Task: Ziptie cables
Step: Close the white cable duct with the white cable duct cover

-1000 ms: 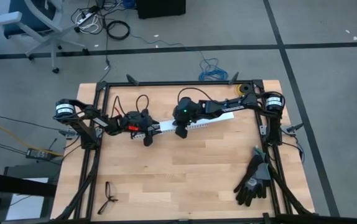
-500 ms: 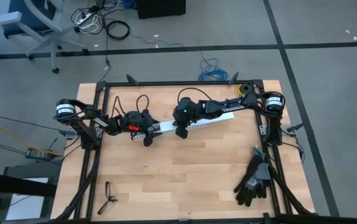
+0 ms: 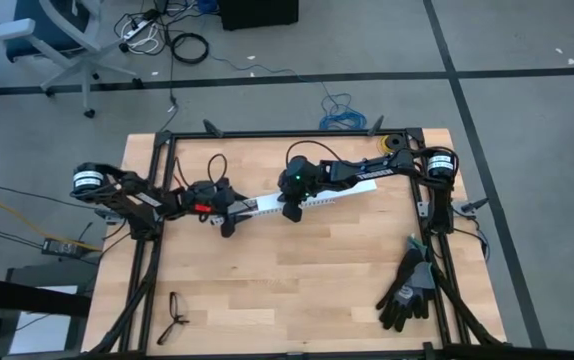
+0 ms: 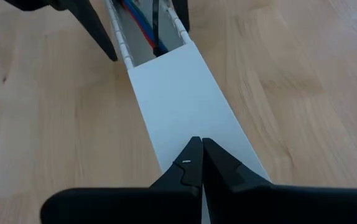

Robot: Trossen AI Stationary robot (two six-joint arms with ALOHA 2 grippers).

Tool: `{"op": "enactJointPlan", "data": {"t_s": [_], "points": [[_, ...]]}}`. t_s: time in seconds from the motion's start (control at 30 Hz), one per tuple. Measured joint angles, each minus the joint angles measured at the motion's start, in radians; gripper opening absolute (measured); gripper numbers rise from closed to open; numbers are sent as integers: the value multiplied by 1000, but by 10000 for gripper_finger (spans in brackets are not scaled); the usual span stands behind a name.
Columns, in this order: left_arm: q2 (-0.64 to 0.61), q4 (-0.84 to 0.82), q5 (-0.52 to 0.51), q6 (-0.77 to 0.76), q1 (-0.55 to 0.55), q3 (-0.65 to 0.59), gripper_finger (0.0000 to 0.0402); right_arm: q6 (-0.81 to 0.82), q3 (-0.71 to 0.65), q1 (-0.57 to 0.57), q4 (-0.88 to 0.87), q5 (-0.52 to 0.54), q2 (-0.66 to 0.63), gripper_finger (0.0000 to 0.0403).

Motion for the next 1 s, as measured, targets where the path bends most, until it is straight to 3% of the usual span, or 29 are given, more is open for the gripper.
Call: {"op": "enactJointPlan", "data": {"t_s": [0.4, 1.0], "points": [[21, 39, -17, 3, 0, -3, 303, 3, -1, 0, 3, 3, 0, 0], [21, 30, -26, 3, 0, -3, 205, -28, -2, 0, 5, 5, -11, 0]]}}
